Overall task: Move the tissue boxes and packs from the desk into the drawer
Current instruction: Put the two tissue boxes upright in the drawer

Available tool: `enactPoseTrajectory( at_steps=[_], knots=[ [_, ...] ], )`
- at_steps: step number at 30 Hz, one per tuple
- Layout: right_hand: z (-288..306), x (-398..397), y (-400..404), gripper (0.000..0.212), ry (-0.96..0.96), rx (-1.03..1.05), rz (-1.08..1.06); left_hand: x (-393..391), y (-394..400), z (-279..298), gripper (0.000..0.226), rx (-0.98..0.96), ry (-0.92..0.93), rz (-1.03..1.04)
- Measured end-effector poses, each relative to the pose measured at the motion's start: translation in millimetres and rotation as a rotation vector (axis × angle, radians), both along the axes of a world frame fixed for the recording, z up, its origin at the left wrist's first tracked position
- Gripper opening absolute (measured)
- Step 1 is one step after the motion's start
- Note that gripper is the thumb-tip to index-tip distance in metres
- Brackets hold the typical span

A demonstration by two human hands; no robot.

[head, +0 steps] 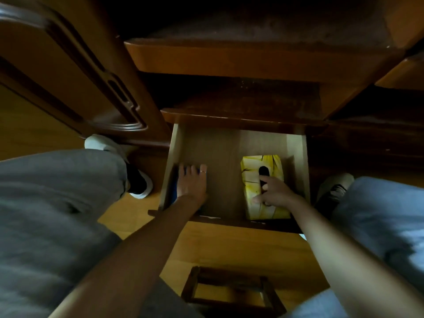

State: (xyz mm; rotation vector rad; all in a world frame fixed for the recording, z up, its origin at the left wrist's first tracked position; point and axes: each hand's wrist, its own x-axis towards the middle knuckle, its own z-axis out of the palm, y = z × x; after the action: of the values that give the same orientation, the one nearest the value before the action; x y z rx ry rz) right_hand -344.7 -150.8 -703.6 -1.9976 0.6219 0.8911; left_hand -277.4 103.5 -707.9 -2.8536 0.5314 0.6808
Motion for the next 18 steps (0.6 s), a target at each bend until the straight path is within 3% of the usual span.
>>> enactPoseTrajectory(
  at_steps=[6,10,18],
  knots=[
    [-0.4,-2.0,2.4,0.099,0.024,0.011,-0.044,2.6,-3.3,9.1,0.093,0.037,0.030,-0.005],
    [5.3,-4.3,7.6,0.088,-0.001,-0.038,-0.017,3.2,7.9,11.1,0.090,-0.007,0.008,-0.025],
    [34.5,-9.7,18.6,0.076,-0.169,-0.422,0.534,-0.5,40.7,7.3,0.081,-0.218,-0.079,-0.040]
  ],
)
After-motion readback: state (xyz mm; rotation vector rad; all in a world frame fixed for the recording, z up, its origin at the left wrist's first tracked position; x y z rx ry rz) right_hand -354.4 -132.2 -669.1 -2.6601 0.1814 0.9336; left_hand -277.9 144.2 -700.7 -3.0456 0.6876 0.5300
